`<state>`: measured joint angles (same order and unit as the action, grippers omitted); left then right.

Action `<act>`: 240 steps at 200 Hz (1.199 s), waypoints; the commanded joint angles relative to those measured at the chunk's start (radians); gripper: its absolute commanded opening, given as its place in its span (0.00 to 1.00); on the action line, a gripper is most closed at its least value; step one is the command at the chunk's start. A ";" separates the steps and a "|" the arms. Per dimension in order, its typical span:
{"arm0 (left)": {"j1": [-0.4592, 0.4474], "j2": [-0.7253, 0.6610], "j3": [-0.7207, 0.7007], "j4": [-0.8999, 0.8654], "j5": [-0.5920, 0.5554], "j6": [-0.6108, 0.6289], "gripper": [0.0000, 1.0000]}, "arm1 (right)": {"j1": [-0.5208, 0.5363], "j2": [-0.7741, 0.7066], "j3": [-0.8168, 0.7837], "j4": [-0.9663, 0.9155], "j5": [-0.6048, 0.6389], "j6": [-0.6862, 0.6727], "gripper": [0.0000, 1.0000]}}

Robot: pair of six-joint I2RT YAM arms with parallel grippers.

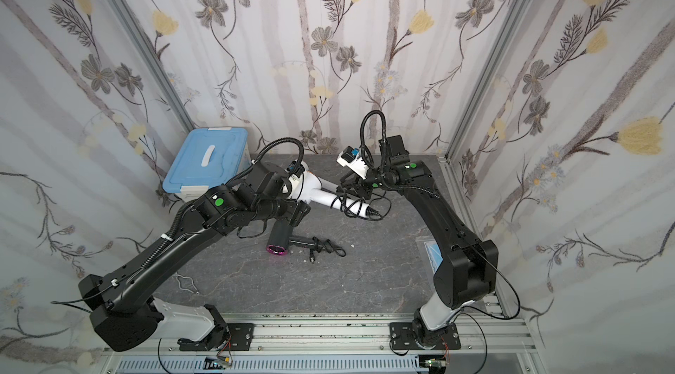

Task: Wrap the cord around the hair dryer
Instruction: Wrap the power cord around the hair dryer.

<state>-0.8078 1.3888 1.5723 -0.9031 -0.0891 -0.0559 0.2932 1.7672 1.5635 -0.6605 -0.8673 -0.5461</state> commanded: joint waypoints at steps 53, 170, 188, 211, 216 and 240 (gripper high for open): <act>0.000 0.086 0.151 -0.034 -0.093 -0.100 0.00 | -0.023 -0.083 -0.147 0.224 -0.184 0.099 0.50; 0.001 0.082 0.207 -0.016 -0.034 -0.168 0.00 | -0.033 -0.088 -0.301 0.433 -0.309 0.198 0.53; 0.001 0.081 0.207 -0.017 -0.039 -0.170 0.00 | -0.035 -0.087 -0.311 0.446 -0.300 0.210 0.53; 0.001 0.079 0.206 -0.019 -0.043 -0.175 0.00 | -0.036 -0.087 -0.326 0.447 -0.275 0.214 0.51; 0.000 0.080 0.206 -0.019 -0.043 -0.175 0.00 | -0.036 -0.086 -0.331 0.449 -0.268 0.215 0.51; 0.002 0.078 0.206 -0.013 -0.043 -0.182 0.00 | -0.036 -0.087 -0.352 0.474 -0.244 0.242 0.45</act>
<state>-0.8078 1.4780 1.7672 -0.9756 -0.1295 -0.2131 0.2577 1.6802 1.2293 -0.2565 -1.1393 -0.3359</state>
